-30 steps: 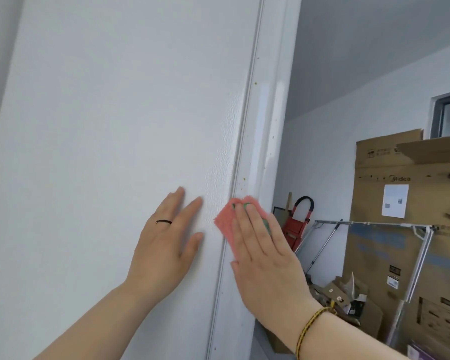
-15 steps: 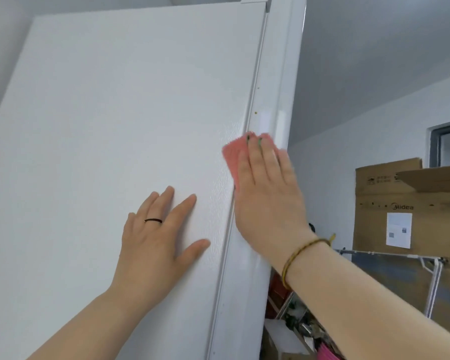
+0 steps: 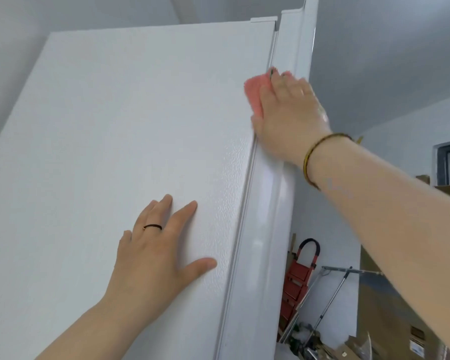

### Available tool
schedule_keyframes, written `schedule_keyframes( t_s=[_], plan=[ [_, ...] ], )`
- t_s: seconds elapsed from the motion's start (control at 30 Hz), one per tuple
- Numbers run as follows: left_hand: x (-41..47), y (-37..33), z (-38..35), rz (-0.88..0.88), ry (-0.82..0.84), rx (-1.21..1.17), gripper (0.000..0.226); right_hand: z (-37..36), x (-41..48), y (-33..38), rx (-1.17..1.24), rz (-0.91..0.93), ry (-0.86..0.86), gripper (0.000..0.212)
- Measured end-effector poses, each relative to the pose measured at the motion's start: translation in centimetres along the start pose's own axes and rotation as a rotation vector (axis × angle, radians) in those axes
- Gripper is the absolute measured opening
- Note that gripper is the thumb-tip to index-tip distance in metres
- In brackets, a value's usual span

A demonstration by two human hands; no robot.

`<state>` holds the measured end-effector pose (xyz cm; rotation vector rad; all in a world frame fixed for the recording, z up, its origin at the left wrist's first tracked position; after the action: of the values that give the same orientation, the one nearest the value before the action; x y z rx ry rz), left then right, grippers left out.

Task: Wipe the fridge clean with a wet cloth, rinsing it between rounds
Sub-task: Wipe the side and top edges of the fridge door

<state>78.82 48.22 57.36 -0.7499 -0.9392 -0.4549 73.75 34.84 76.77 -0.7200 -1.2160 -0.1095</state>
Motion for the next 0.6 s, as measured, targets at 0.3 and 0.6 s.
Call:
schedule_keyframes(
  t_s=[0.3, 0.6],
  plan=[
    [0.6, 1.3, -0.8, -0.085, -0.041, 0.150, 0.079, 1.9, 7.9, -2.0, 0.024, -0.156, 0.014, 0.059],
    [0.2, 0.9, -0.6, -0.012, -0.011, 0.040, 0.090, 0.3, 0.7, 0.0, 0.155, -0.006, 0.013, 0.053]
  ],
)
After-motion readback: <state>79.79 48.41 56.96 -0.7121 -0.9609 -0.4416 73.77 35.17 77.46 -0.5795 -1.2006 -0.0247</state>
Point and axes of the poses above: each hand's wrist, its own x-axis towards the middle knuckle, its own z-axis out of the back of the hand, y = z × x, the point moved 2 cm from there along x, towards the middle knuckle, and after that the axes turned 5 degrees about -x, right-handed, at the moved point
